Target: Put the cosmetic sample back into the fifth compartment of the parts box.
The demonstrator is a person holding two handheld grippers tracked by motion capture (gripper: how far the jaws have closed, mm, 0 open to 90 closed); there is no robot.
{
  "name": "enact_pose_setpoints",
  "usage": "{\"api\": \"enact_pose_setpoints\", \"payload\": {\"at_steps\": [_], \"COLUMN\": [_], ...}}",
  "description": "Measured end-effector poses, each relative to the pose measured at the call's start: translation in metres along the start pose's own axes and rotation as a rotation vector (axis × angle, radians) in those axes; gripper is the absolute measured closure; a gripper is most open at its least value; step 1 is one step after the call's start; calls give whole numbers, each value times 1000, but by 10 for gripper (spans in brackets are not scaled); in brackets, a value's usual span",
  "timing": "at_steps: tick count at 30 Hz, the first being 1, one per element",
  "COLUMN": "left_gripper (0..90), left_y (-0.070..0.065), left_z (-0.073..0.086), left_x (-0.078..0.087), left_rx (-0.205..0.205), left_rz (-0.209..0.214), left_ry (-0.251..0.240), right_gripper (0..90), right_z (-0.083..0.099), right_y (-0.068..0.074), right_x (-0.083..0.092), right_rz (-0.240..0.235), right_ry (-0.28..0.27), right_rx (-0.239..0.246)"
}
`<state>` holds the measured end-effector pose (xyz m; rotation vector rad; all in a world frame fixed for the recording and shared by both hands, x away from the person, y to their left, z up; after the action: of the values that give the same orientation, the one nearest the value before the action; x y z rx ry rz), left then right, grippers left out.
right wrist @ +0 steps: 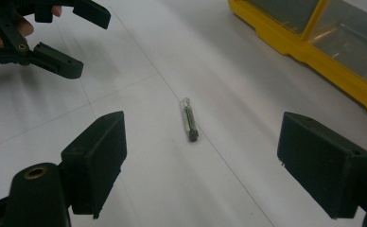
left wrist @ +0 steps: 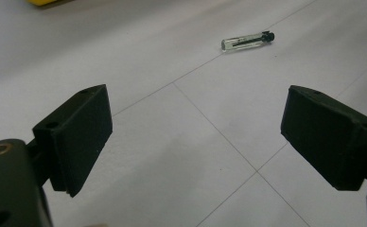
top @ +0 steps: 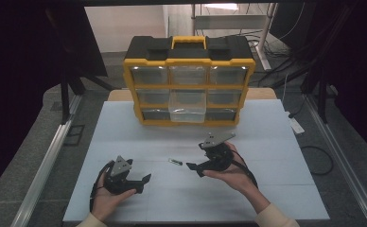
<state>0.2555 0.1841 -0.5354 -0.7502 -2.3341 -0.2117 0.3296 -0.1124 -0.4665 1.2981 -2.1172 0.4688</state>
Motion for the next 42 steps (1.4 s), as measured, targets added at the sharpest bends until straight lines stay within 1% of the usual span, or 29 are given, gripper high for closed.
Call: {"api": "enact_pose_setpoints", "payload": {"at_steps": [7,14,21,25,27,28,34,35,36,37,42], "left_gripper": [105,105,105,105,105,105,105,105,105,105,106], "left_y": [-1,-2,-2,-2,-1,-1,0,-1,-1,-1,-1], "left_z": [0,0,0,1,1,1,-1,-1,-1,-1,-1], "left_x": [1,0,1,3,3,3,3,3,3,3,3], "left_rx": [1,-1,1,4,8,10,3,2,0,0,0], "left_rz": [-2,-4,-5,-6,-5,-5,5,6,6,7,8], "left_ry": [-4,-3,-6,-10,-11,-12,-14,-16,-16,-17,-20], "right_gripper": [166,166,167,168,171,173,183,184,186,188,189], "right_z": [-5,-11,-12,-17,-18,-20,-27,-28,-28,-28,-28], "right_y": [2,3,2,2,3,3,3,4,3,3,1], "right_x": [-7,-13,-21,-31,-33,-38,-57,-61,-63,-65,-76], "right_rz": [-16,-15,-17,-25,-24,-35,-39,-40,-36,-40,-44], "right_ry": [8,20,41,62,65,66,127,146,157,156,192], "right_rx": [7,15,10,19,17,20,30,23,27,25,32]}}
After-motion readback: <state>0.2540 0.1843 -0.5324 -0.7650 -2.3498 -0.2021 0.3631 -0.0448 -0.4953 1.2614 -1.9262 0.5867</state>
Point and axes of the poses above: each handheld gripper's, and its own axes: x roughly backward along the jaws, z roughly out of its underside, y roughly to its left, the point moved 2 cm from there along -x, roughly forward along the jaws, and after that the axes turned 2 degrees about y, right-handed, at the moved point
